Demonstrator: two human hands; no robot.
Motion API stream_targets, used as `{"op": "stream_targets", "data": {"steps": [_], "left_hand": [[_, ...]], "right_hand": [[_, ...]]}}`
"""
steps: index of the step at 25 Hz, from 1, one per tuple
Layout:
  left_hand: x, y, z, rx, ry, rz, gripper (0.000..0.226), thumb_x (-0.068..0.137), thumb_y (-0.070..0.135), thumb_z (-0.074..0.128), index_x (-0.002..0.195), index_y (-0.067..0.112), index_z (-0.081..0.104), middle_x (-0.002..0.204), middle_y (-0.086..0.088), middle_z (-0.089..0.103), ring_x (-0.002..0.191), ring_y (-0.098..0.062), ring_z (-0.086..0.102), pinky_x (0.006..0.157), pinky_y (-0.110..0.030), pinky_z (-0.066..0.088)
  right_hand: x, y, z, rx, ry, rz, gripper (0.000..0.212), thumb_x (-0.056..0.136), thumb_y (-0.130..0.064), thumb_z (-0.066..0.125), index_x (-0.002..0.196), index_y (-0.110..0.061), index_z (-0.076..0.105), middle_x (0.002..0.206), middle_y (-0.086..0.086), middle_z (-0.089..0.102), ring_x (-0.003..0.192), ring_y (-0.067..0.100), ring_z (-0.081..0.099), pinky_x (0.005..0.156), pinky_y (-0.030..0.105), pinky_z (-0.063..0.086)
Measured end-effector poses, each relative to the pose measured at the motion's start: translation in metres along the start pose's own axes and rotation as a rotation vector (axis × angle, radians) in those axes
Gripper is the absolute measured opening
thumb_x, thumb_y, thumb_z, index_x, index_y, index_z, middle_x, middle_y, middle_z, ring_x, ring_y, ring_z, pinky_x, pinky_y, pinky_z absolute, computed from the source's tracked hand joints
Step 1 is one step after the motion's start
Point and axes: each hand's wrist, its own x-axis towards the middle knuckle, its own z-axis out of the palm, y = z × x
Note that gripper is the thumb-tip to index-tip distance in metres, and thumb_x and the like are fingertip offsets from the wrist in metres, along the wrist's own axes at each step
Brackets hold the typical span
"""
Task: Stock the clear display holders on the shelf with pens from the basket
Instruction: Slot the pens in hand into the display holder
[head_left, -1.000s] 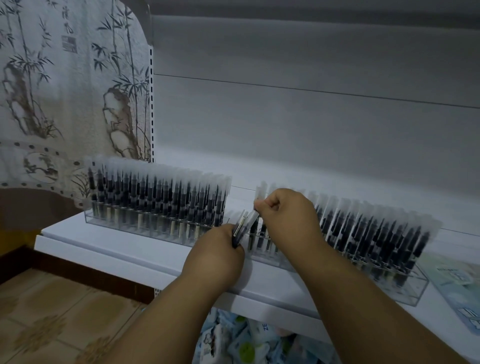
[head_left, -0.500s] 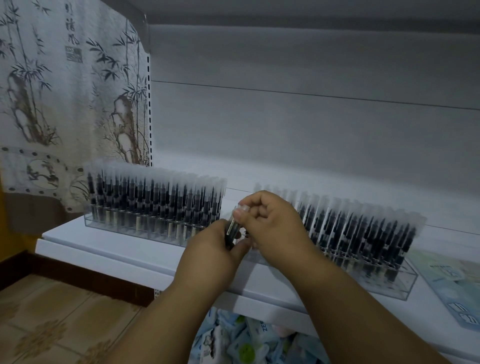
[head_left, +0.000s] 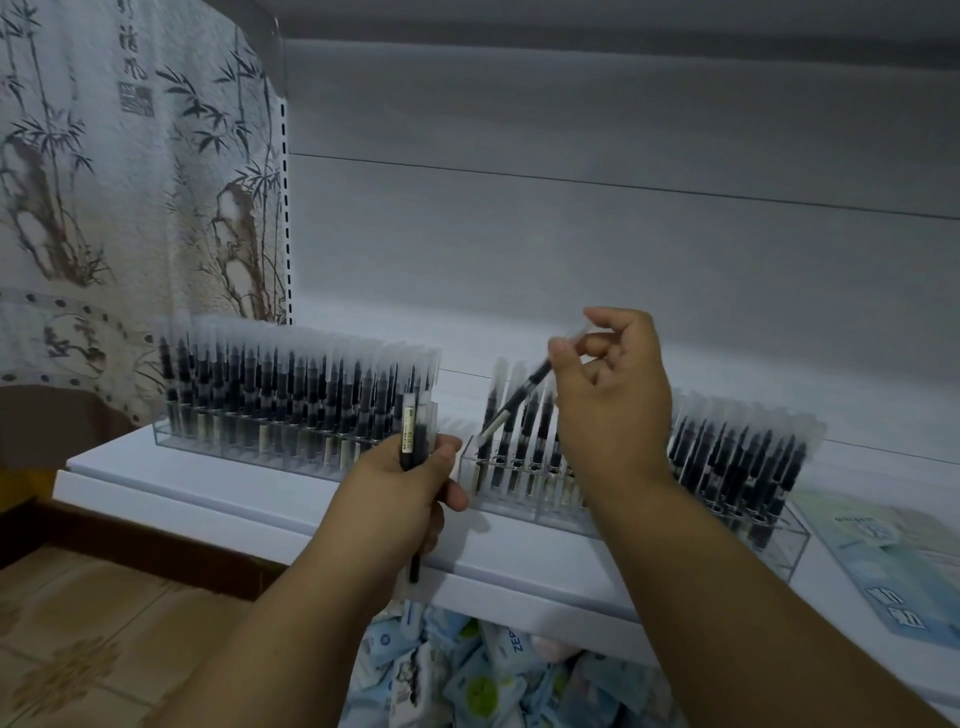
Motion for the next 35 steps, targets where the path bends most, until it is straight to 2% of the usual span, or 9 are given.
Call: {"op": "stream_targets", "data": {"steps": [3,7,12,17,20,22,25,29,35], "left_hand": [[0.001,-0.001,-0.001,-0.058,0.008,-0.045,0.018,0.099,0.021,0.054,0.106,0.009,0.065,0.058,-0.007,0.056,0.041,-0.016,0.033,0.044,-0.025,0.028],[0.000,0.001,0.002,-0.070,-0.009,-0.085,0.025,0.099,0.032,0.053,0.100,0.008,0.062,0.057,-0.005,0.050,0.043,-0.016,0.031,0.044,-0.026,0.027],[0.000,0.000,0.004,-0.067,-0.042,-0.094,0.024,0.101,0.028,0.050,0.091,0.008,0.059,0.059,-0.006,0.050,0.045,-0.017,0.030,0.043,-0.026,0.026],[-0.003,-0.003,0.010,-0.050,-0.050,-0.082,0.029,0.101,0.030,0.050,0.093,0.006,0.066,0.059,-0.007,0.055,0.046,-0.019,0.036,0.045,-0.027,0.029],[-0.004,-0.001,0.013,-0.066,-0.071,-0.086,0.023,0.101,0.018,0.048,0.102,0.005,0.068,0.064,-0.009,0.059,0.048,-0.019,0.040,0.047,-0.029,0.031],[-0.003,0.003,0.015,-0.096,-0.097,-0.093,0.023,0.097,0.006,0.044,0.104,0.003,0.066,0.068,-0.013,0.062,0.048,-0.020,0.042,0.048,-0.030,0.032],[-0.003,0.005,0.018,-0.113,-0.150,-0.093,0.021,0.097,0.007,0.045,0.099,0.001,0.065,0.070,-0.016,0.064,0.049,-0.020,0.046,0.049,-0.030,0.035],[-0.004,0.005,0.020,-0.090,-0.182,-0.090,0.026,0.102,0.016,0.046,0.107,0.001,0.067,0.071,-0.014,0.068,0.053,-0.020,0.054,0.048,-0.030,0.039],[-0.006,0.008,0.024,-0.062,-0.156,-0.027,0.024,0.102,0.017,0.047,0.105,0.004,0.066,0.073,-0.015,0.070,0.057,-0.022,0.059,0.049,-0.030,0.042]], "right_hand": [[0.007,0.005,-0.006,-0.177,-0.044,-0.069,0.027,0.096,-0.023,0.062,0.119,-0.028,0.050,0.091,-0.013,0.061,0.062,0.002,0.058,0.058,0.014,0.048],[0.003,0.012,0.005,-0.379,-0.235,-0.134,0.025,0.094,-0.028,0.062,0.117,-0.030,0.052,0.089,-0.014,0.059,0.066,0.005,0.058,0.062,0.027,0.050],[0.009,0.009,0.002,-0.288,-0.097,-0.175,0.022,0.095,-0.026,0.061,0.113,-0.032,0.050,0.092,-0.016,0.059,0.064,0.006,0.057,0.062,0.023,0.049],[0.008,0.020,0.007,-0.622,-0.458,-0.151,0.019,0.098,-0.029,0.053,0.117,-0.027,0.054,0.097,-0.008,0.064,0.076,0.009,0.058,0.066,0.028,0.047],[0.010,0.009,0.004,-0.724,-0.366,-0.294,0.021,0.100,-0.035,0.047,0.115,-0.026,0.059,0.106,-0.007,0.059,0.076,0.009,0.056,0.066,0.027,0.046],[0.006,0.002,0.003,-0.573,-0.403,-0.238,0.019,0.099,-0.037,0.051,0.114,-0.028,0.059,0.104,-0.009,0.058,0.071,0.004,0.056,0.065,0.022,0.047],[-0.004,-0.009,0.006,-0.161,-0.680,0.195,0.009,0.094,-0.025,0.064,0.103,-0.025,0.066,0.084,0.000,0.070,0.064,0.005,0.067,0.067,0.029,0.058],[0.005,-0.007,-0.002,-0.150,-0.505,0.173,0.010,0.090,-0.012,0.066,0.094,-0.021,0.068,0.071,-0.002,0.069,0.045,-0.003,0.052,0.048,0.014,0.041],[-0.002,-0.010,-0.003,-0.024,-0.547,0.232,0.015,0.090,-0.016,0.069,0.103,-0.021,0.064,0.076,0.004,0.071,0.053,0.002,0.062,0.054,0.018,0.047]]}}
